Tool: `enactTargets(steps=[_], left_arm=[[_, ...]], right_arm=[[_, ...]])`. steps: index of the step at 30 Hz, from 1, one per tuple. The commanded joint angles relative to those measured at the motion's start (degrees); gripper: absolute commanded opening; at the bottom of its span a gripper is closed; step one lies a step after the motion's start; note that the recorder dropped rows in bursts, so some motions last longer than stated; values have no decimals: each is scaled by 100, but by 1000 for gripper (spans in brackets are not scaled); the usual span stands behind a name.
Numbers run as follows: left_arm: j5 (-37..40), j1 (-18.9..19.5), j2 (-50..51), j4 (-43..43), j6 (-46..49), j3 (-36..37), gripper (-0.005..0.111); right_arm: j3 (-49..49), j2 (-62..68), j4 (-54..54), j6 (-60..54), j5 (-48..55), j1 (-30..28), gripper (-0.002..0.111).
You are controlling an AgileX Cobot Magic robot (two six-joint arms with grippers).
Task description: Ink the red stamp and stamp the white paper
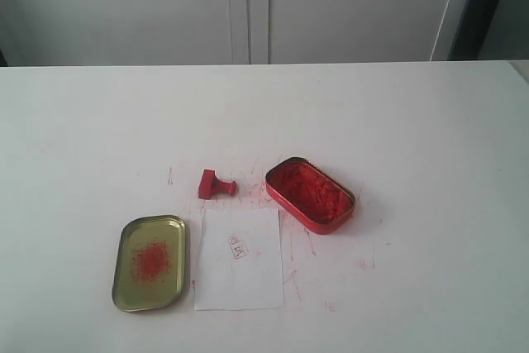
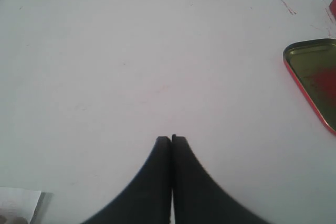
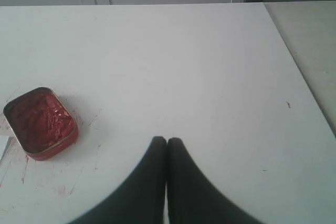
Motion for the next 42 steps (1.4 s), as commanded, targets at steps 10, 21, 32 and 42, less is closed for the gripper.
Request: enactTargets(steps=[10,21,32,42], left_arm=[[49,-15,-22,8,-5,38,0],[49,-15,-22,8,-5,38,0],[49,-15,-22,8,-5,38,0],[49,-15,-22,8,-5,38,0]], right_arm=[[210,-252,45,-48,-72,24,0],[940,-1751,45,-60,-738,24,0],[1681,-2455,34,-510,-920,24,0],[2335,-2455,34,-535,-1452,24,0]])
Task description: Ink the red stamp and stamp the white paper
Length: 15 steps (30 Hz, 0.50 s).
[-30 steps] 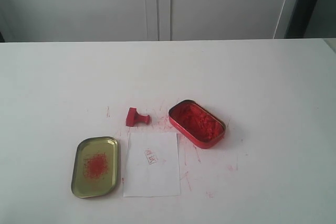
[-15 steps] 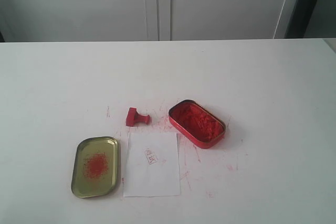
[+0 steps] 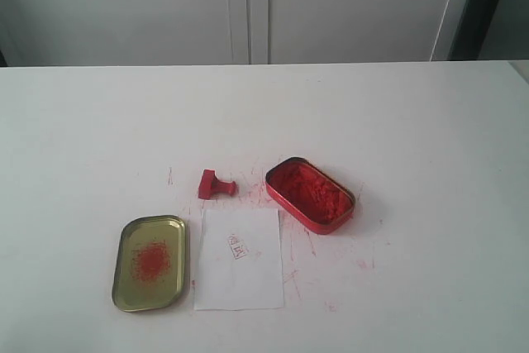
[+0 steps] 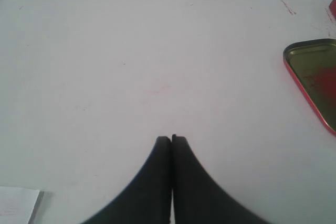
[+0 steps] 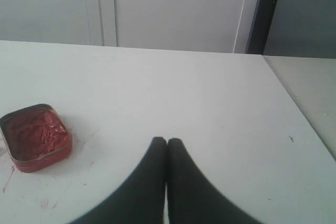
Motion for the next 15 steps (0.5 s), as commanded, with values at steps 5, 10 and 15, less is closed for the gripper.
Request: enactTargets(steps=[5,10,15], left_arm=[[49,-15,-22,8,-5,38,0],[49,-15,-22,8,-5,38,0],[49,-15,-22,8,-5,38,0]], right_arm=[[588,-32,-5,-66,-374,24,0],[884,-32,-5,-66,-408,24,0],[884,-32,-15,-66,-482,24,0]])
